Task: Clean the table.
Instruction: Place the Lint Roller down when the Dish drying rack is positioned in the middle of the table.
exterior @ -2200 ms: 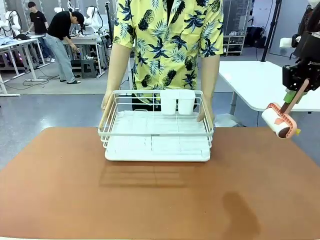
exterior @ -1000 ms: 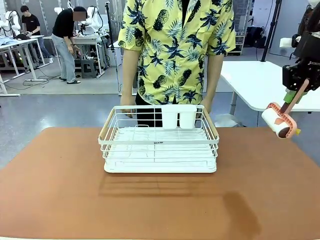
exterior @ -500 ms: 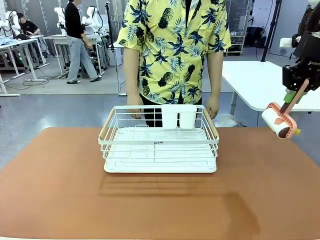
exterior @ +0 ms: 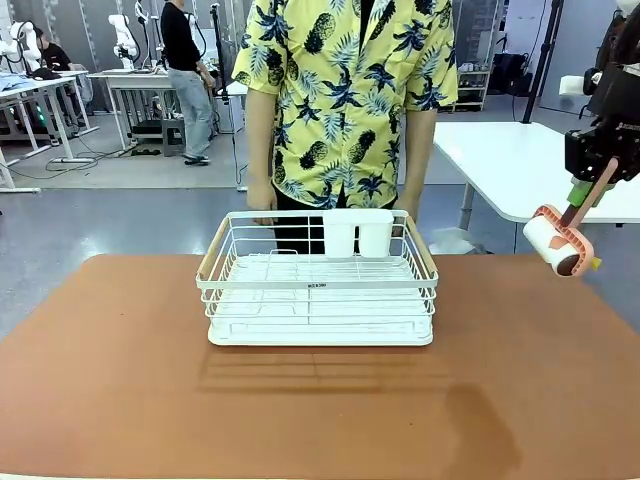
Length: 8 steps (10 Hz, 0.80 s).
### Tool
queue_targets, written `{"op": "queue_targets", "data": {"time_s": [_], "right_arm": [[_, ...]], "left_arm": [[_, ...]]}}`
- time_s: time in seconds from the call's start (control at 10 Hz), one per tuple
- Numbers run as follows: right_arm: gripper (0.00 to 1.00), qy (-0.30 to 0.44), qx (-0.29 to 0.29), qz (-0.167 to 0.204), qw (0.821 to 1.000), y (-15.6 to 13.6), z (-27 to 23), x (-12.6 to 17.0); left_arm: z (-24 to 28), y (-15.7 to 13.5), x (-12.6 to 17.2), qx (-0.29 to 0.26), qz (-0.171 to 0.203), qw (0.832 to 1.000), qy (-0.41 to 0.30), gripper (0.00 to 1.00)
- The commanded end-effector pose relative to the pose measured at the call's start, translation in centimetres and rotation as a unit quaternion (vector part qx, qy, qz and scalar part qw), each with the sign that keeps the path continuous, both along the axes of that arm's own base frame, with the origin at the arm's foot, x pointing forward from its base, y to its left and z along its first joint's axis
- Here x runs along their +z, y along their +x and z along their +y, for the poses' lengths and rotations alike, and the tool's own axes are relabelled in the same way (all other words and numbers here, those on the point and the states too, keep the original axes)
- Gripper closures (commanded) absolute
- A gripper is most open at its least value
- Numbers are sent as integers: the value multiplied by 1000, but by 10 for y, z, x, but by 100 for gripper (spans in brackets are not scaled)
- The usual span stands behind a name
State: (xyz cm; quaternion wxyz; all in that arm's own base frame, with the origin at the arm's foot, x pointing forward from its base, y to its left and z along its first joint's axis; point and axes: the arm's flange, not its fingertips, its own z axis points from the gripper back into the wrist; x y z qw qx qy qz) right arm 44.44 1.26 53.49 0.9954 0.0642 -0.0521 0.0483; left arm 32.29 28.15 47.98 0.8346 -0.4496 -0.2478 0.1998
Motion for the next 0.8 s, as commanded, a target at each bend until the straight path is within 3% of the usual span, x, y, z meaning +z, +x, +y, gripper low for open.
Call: {"op": "queue_targets", "data": {"time_s": [0.0,0.4,0.7], "right_arm": [[79,-1,2,1,1000,0,0,4],[79,-5,-24,15,1000,7,1,-7],[79,-57,48,19,997,-1,19,-13]], "left_arm": [[2,-2,1,-4,-9,1000,-6,0],[2,-2,1,-4,-9,1000,-6,0],[2,-2,1,-4,-9,1000,-6,0]]}}
